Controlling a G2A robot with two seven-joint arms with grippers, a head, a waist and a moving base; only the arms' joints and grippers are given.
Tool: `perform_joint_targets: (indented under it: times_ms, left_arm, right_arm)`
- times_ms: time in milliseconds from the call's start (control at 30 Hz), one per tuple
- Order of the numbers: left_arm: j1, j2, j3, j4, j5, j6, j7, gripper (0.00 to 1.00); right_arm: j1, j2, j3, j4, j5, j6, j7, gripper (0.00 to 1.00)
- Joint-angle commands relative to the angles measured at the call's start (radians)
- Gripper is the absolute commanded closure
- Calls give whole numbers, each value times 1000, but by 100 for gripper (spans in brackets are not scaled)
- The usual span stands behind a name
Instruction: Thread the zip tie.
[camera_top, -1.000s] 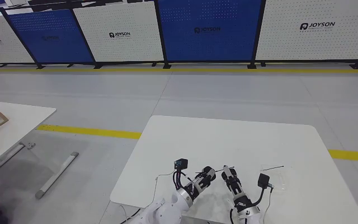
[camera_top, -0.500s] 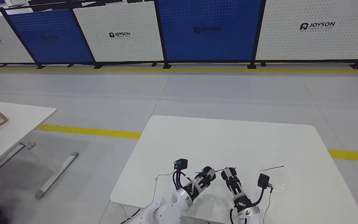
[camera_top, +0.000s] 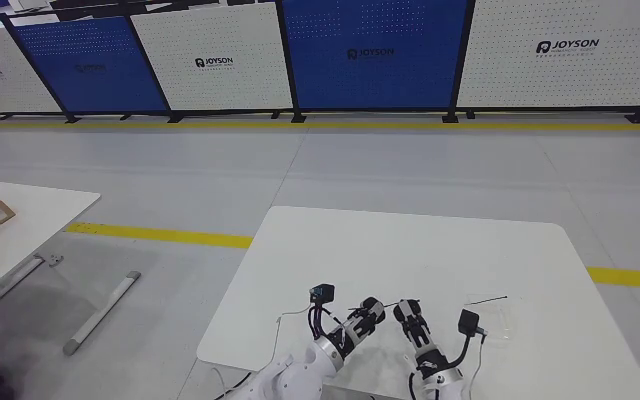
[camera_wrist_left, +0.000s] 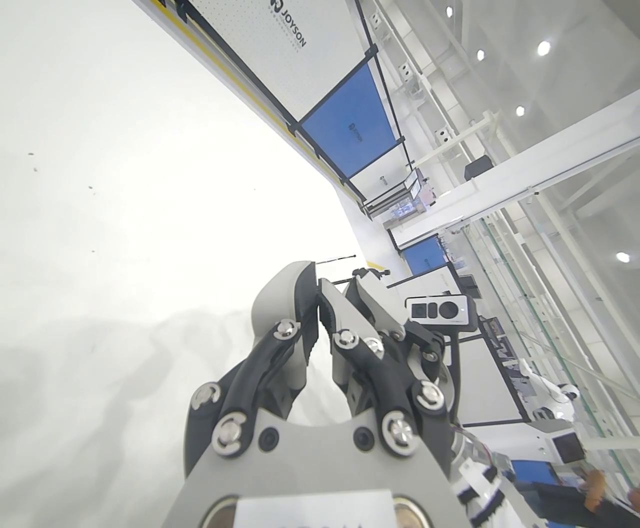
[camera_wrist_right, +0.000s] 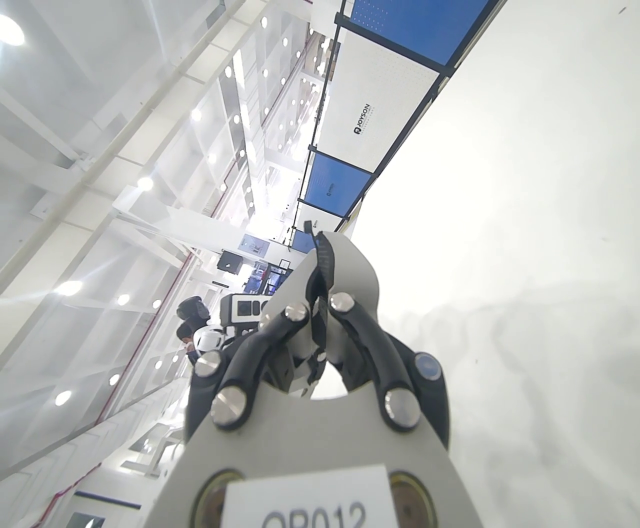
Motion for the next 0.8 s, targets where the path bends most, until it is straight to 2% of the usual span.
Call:
perform_joint_targets:
  times_ms: [0,33,100,167,200,267,333,400,767]
  left_arm:
    - [0,-1,-2,-1,-16,-3,-1,19]
    - [-1,-1,-4,0,-22,-5,-2,20]
    - [-3,-1,-9,1,-38,-14,-1,32]
    - [-2,0,-13,0,-43,-22,-1,51]
    - [1,0,-17,-2,-49,-29,3,52]
    - [3,1,-22,-2,-52,-36,4,60]
    - [5,1,-28,-1,-60,-45,7,62]
    - [7,2,-32,0,-64,-52,7,68]
    - [17,5,-40,-8,-60,-66,8,78]
  right_arm:
    - [-1,0,1,0,1,0,0,100]
    - [-1,0,1,1,1,0,-1,100]
    - [0,0,1,2,1,1,-2,100]
    - [0,0,1,3,4,3,-2,100]
    - [1,0,1,4,5,4,-1,100]
    - [2,0,2,5,6,7,0,100]
    - [2,-1,2,5,9,8,-1,100]
    - [3,-1,3,6,12,8,-4,100]
    - [1,-2,4,6,11,12,-17,100]
